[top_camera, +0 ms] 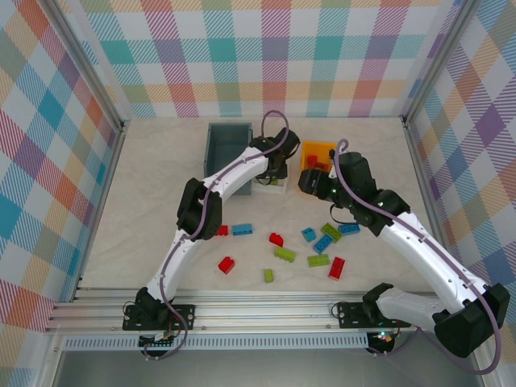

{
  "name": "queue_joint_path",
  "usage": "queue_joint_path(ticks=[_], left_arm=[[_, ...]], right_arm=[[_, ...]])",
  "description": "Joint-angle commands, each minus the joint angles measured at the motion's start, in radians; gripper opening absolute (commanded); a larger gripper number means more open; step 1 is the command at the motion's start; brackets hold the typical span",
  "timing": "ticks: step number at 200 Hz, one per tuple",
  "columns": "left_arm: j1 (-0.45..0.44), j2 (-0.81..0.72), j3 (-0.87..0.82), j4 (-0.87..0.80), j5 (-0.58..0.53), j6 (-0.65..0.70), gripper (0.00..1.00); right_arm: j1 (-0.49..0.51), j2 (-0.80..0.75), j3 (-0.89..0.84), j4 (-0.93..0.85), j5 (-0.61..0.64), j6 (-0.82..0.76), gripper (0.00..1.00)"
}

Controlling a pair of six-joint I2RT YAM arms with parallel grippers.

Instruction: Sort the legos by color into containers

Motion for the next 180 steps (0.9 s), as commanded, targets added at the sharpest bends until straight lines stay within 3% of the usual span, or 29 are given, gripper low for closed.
queue_joint_path(ticks=[1, 68, 100, 140, 180], left_arm=[[-0.022, -0.104, 0.04, -0.024, -0.017, 0.0, 0.45], [-0.09, -0.352, -0.065, 0.003, -0.123, -0.014, 0.34], [-0.162, -0.541, -0.286, 0.088, -0.135, -0.029, 0.3], [-0.36, -0.798, -0.694, 0.299, -0.098, -0.079, 0.31], [-0.572, -0.948, -1.03, 0.501, -0.117, -0.188, 0.31]], right_arm=[[-0.006, -0.015, -0.01, 0.003, -0.013, 0.0, 0.65], [-0.042, -0.007, -0.021, -0.14, 0.042, -0.006, 0.6], [-0.106, 0.03, -0.042, -0.325, 0.084, 0.082, 0.52], [-0.141, 0.073, -0.159, -0.483, -0.01, 0.18, 0.53], [-0.139, -0.008, -0.325, -0.548, -0.078, 0.243, 0.57]])
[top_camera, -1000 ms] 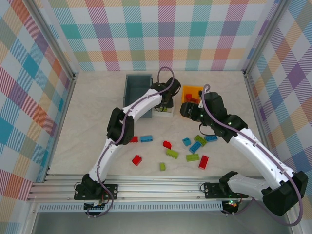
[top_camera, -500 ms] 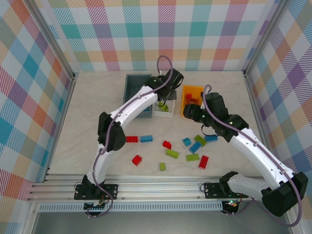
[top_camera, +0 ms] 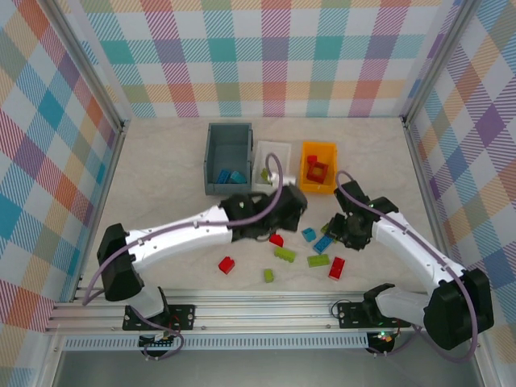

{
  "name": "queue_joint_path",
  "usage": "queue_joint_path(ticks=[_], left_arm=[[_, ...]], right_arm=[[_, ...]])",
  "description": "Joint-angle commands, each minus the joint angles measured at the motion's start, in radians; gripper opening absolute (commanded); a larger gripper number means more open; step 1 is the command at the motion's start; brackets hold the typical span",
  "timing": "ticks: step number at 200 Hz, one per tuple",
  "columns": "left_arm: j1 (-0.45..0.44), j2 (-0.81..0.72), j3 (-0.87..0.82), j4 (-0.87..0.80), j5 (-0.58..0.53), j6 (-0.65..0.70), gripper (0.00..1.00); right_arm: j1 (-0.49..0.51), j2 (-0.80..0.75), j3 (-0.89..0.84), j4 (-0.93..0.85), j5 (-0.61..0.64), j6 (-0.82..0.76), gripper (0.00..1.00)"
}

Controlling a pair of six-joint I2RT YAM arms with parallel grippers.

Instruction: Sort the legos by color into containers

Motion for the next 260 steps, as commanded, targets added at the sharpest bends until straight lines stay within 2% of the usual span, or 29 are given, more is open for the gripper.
queue_joint_path(ticks=[1, 29, 57, 93, 208, 242, 260], left_arm=[[-0.1, -0.076, -0.136, 0.164, -0.023, -0.085, 0.31], [-0.226, -0.111, -0.239, 0.228, -0.082, -0.125, 0.31], [-0.279, -0.127, -0.284, 0.219, -0.114, -0.155, 0.31], [-0.28, -0.139, -0.295, 0.19, -0.146, -0.171, 0.31], [-0.28, -0.144, -0.27, 0.199, -0.168, -0.144, 0.31], [-0.28, -0.159, -0.275, 0.197, -0.176, -0.142, 0.31], [-0.28, -0.171, -0.281, 0.198, -0.183, -0.141, 0.3]], right_arm=[[0.003, -0.069, -0.068, -0.103, -0.056, 0.069, 0.57], [0.004, -0.084, -0.107, -0.103, -0.081, 0.074, 0.59], [0.014, -0.043, -0.128, -0.075, -0.114, 0.052, 0.6], [0.043, 0.011, -0.136, -0.04, -0.14, 0.032, 0.62], [0.083, 0.098, -0.154, -0.008, -0.082, 0.051, 0.57], [0.085, 0.155, -0.133, 0.023, -0.09, 0.053, 0.53], [0.085, 0.167, -0.137, 0.047, -0.094, 0.067, 0.47]])
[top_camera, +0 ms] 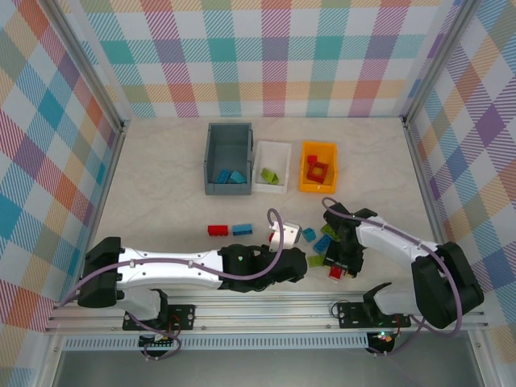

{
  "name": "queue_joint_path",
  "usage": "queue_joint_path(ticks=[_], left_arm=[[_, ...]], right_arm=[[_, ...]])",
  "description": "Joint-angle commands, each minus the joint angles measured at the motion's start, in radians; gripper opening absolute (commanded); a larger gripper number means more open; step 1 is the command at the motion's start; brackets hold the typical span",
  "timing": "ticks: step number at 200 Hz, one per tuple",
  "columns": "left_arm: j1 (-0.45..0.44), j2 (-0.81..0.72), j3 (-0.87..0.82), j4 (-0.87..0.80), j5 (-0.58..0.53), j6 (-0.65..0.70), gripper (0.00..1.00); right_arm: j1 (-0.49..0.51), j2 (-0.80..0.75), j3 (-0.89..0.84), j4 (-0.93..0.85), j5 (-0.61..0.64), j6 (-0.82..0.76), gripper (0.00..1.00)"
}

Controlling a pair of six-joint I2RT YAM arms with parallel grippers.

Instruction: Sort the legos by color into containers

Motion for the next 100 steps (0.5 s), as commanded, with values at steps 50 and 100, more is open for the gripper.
queue_joint_path(ticks=[50, 100], left_arm=[[0.007, -0.089, -0.012, -0.008, -0.063, 0.004, 0.3], [0.134, -0.127, 0.022, -0.007, 0.005, 0.028, 0.3]], right_arm=[[0.007, -0.087, 0.077, -0.06, 0.135, 0.029, 0.36], [0.0, -0.087, 0.395, -0.072, 0.291, -0.157, 0.34]])
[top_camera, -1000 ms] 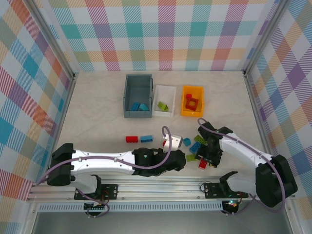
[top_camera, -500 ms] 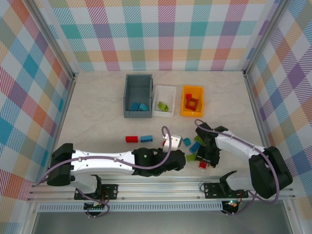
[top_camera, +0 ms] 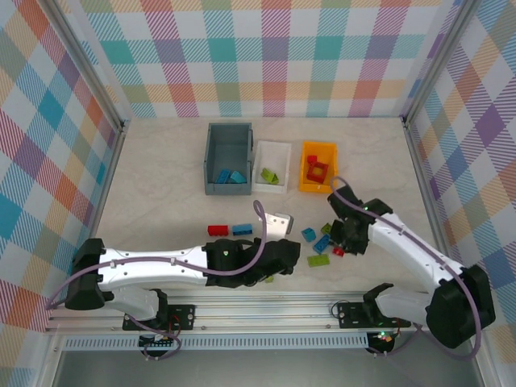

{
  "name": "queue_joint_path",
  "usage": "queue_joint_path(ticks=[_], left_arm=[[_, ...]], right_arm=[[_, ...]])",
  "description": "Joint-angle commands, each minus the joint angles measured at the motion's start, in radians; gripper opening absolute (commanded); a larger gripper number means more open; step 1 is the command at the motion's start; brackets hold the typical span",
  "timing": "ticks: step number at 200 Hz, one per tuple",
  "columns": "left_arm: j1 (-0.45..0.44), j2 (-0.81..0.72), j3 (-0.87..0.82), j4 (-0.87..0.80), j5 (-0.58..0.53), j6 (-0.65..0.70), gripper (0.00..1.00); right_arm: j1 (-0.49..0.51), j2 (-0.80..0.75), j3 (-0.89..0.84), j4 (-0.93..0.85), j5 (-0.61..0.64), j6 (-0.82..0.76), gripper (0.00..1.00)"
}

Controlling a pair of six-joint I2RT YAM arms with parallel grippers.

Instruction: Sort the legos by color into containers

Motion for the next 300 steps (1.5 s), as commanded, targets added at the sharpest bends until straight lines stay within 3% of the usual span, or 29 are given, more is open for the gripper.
queue_joint_path(ticks=[1, 31, 58, 135, 196, 231, 256, 300], left_arm=[[0.082, -0.031, 0.024, -0.006, 0.024, 0.029, 0.3], [0.197, 0.02, 0.1, 0.007, 0.114, 0.078, 0.3], [0.281, 0.066, 0.153, 0.025, 0.174, 0.099, 0.3], [0.328, 0.147, 0.227, 0.031, 0.211, 0.144, 0.3], [0.333, 0.143, 0.209, 0.033, 0.218, 0.138, 0.29], [0.333, 0.133, 0.194, 0.032, 0.221, 0.13, 0.29], [0.333, 0.108, 0.179, 0.016, 0.2, 0.118, 0.29], [0.353, 0.069, 0.188, -0.173, 0.134, 0.051, 0.3]], right_arm=[[-0.001, 0.054, 0.162, 0.013, 0.098, -0.13, 0.34], [-0.085, 0.274, 0.389, 0.171, -0.007, -0.306, 0.34], [-0.13, 0.574, 0.722, 0.113, 0.009, -0.37, 0.34], [-0.232, 1.092, 1.275, -0.013, -0.053, -0.384, 0.33], [-0.252, 1.131, 1.228, 0.06, -0.17, -0.342, 0.37], [-0.257, 1.113, 1.222, 0.054, -0.191, -0.348, 0.56], [-0.256, 1.028, 1.163, 0.079, -0.189, -0.351, 0.66], [-0.252, 0.764, 0.97, 0.15, -0.155, -0.362, 0.61]])
